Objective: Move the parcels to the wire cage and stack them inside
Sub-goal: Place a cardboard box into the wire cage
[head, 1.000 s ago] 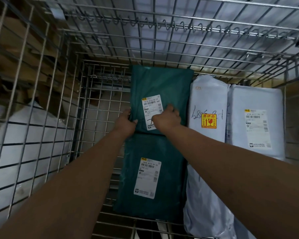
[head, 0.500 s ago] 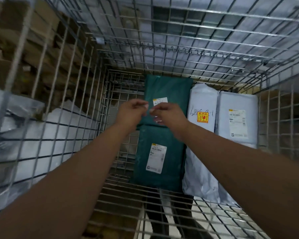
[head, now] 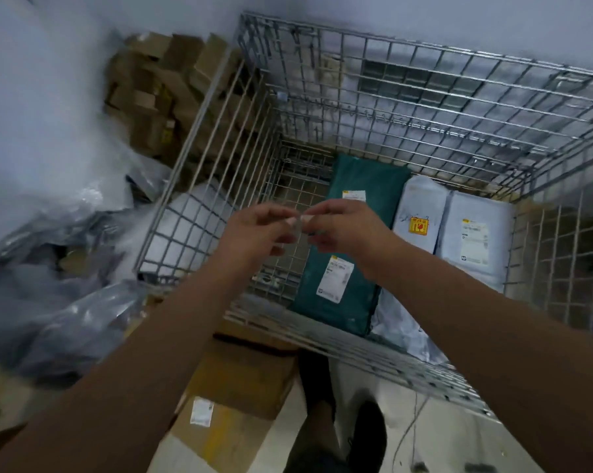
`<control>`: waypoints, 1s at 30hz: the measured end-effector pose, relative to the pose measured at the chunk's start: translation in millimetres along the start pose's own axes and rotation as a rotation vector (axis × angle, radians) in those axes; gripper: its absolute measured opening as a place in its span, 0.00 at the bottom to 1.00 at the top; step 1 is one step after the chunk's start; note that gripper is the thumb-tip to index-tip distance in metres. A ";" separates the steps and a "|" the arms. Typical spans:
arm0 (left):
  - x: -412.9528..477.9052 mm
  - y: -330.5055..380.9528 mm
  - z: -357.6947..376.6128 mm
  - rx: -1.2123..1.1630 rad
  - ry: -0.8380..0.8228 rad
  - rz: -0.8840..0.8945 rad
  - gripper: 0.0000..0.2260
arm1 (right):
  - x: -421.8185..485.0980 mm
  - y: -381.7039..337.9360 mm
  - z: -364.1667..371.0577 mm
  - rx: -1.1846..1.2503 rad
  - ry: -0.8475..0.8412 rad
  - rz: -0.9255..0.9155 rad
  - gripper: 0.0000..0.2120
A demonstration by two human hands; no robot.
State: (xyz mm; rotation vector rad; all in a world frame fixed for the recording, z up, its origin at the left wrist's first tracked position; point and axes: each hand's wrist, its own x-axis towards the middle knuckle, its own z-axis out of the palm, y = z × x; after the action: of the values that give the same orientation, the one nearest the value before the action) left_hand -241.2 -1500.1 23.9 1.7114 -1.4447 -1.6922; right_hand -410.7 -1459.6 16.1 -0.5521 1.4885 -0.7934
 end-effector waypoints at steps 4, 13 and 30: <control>-66.2 -13.9 -15.8 -0.098 0.104 0.090 0.06 | -47.8 -0.7 24.3 0.002 -0.059 -0.065 0.03; -166.9 -112.6 -85.9 -0.262 0.349 0.080 0.06 | -114.5 59.1 136.4 -0.073 -0.185 -0.017 0.02; -226.5 -457.1 -163.1 -0.530 0.443 -0.563 0.16 | -84.0 327.2 353.2 -0.431 -0.258 0.355 0.27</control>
State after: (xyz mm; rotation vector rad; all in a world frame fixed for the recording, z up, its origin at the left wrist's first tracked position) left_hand 141.6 -1186.5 -180.9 2.0829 -0.2887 -1.5862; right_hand -13.7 -1237.6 -162.8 -0.6567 1.4630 -0.1151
